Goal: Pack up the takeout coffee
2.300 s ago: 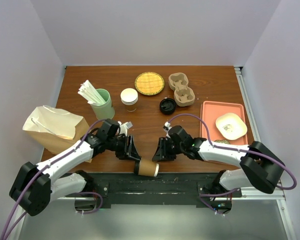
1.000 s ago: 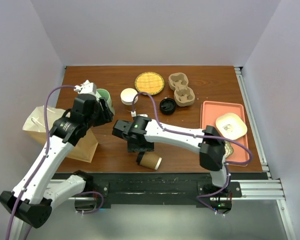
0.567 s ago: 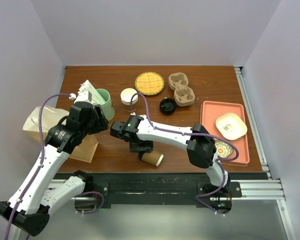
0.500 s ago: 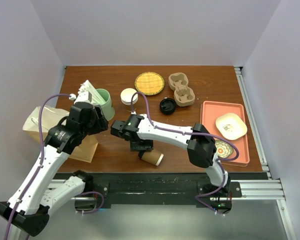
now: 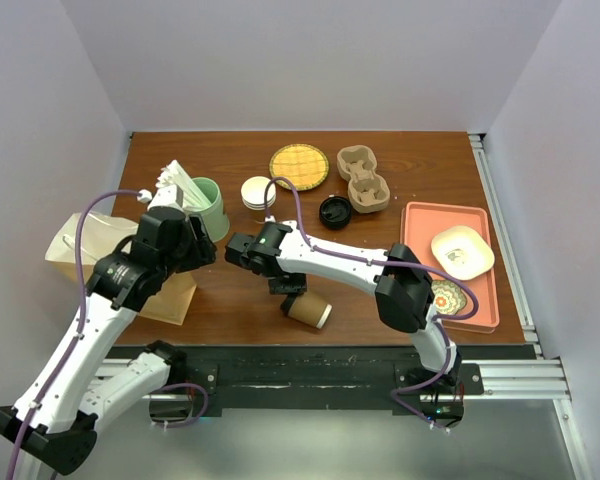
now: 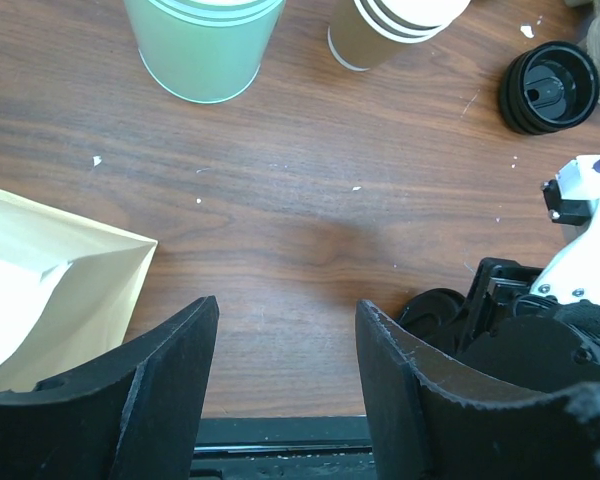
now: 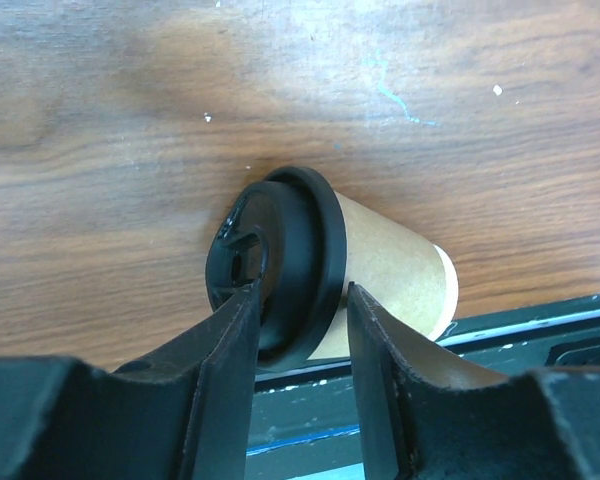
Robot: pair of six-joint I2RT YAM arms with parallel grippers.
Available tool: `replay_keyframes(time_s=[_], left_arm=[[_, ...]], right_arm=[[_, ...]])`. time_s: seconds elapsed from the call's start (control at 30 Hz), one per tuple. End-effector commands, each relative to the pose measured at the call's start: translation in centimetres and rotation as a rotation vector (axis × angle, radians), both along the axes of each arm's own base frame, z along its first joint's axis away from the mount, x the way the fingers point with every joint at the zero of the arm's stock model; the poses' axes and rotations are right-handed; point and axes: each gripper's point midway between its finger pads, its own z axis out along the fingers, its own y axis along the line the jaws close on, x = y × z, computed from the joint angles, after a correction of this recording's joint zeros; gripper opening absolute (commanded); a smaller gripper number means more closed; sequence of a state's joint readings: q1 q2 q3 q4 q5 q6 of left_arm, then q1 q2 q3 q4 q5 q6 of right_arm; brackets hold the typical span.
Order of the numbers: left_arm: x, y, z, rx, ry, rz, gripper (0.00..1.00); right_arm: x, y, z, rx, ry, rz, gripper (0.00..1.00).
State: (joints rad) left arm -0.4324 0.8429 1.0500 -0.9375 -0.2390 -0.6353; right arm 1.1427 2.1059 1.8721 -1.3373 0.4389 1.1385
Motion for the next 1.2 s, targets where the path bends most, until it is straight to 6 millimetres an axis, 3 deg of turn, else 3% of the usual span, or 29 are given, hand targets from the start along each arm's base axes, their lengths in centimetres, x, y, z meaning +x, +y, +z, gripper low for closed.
replay_keyframes(time_s=[0.0,0.3,0.67,0.77,0.93,1.0,1.17], left_arm=[[0.9,-0.5,1.2,-0.015,-0.038,-0.005,0.63],[0.7,-1.2,-0.7,-0.020,0.007,-0.040,0.63],[1.3,-1.9,-0.9,-0.015,0.018,-0.065,0.63],[1.5,-2.0,-0.9,-0.009,0.022,-0.070,0.63],[1.6,-2.2,-0.7,-0.004,0.027,-0.077,0.63],[1.7,-2.4,-0.7,-0.005,0.036,-0.085,0.63],[1.8,-3.4,-0.9,-0.012,0.067,-0.126,0.63]], right_arm=[[0.6,-1.1,1.4,-0.043,-0.026,0.026,0.35],[1.2,-0.1,2.0,0.025,-0.049,0.077,0.27],[3.0,1.0,5.8,0.184,-0.163,0.082,0.23],[3.5,0.9,6.1,0.221,-0.174,0.082,0.23],[5.3,1.5,8.0,0.425,-0.220,0.069,0.22],[6.3,1.7,7.6,0.507,-0.241,0.062,0.22],[6.9,1.8,9.5,0.724,-0.330,0.098,0.23]])
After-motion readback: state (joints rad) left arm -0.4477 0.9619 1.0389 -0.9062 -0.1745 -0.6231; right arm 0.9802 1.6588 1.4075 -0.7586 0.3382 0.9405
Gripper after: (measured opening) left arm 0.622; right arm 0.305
